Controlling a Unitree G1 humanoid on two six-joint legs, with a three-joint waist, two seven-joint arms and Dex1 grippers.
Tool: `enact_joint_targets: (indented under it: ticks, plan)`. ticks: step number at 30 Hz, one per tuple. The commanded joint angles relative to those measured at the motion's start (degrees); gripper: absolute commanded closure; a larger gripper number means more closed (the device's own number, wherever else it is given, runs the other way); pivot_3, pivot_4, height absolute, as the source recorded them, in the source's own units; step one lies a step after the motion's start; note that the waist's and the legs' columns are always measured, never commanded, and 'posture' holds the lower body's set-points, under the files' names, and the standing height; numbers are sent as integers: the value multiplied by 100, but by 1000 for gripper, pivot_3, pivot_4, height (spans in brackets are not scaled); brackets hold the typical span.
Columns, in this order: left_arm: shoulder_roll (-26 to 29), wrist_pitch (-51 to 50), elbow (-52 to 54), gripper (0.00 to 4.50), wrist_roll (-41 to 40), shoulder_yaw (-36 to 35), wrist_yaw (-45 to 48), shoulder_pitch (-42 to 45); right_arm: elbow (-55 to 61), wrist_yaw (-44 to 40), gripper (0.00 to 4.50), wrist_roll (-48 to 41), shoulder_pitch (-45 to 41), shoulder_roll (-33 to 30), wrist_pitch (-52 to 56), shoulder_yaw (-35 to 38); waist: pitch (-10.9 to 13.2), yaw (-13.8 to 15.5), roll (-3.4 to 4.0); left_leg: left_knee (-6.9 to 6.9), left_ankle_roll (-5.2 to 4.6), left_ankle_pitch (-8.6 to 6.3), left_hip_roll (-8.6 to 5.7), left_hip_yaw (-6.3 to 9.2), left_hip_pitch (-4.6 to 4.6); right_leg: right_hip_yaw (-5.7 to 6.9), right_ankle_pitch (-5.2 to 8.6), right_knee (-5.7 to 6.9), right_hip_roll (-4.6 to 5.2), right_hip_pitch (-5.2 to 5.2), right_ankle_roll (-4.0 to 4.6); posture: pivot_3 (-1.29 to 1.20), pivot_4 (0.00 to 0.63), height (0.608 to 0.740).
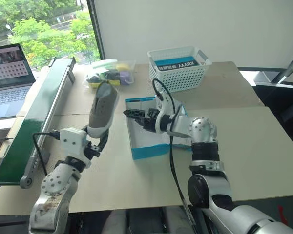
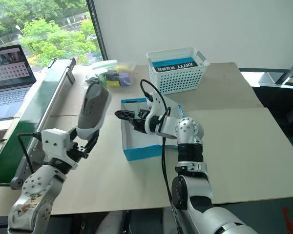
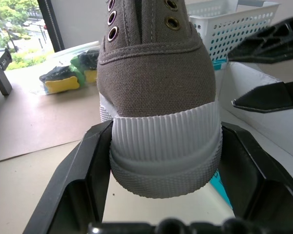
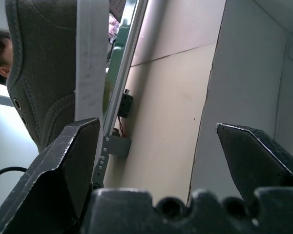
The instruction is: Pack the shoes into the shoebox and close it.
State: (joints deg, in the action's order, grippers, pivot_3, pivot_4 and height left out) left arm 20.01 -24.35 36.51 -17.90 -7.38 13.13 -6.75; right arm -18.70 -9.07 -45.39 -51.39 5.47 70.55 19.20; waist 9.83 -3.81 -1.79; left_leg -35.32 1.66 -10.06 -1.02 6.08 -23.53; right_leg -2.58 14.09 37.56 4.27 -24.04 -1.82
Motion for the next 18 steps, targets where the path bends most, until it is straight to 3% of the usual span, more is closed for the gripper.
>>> enact_joint_targets:
  ticks: [1, 18]
  plan:
    - [-51, -49, 436, 1680, 32, 208, -24, 84, -69, 159, 0, -437, -599, 817, -318, 124, 0, -1, 0, 0, -1, 1, 0, 0, 2, 0, 0, 0, 0, 3, 0, 0, 150, 729]
    - [-29, -200, 299, 1680, 32, 378, 7, 550, -26, 492, 0, -1380, -610, 895, -449, -93, 0, -8, 1, -1, -1, 1, 0, 0, -4, 0, 2, -1, -3, -2, -3, 0, 150, 729]
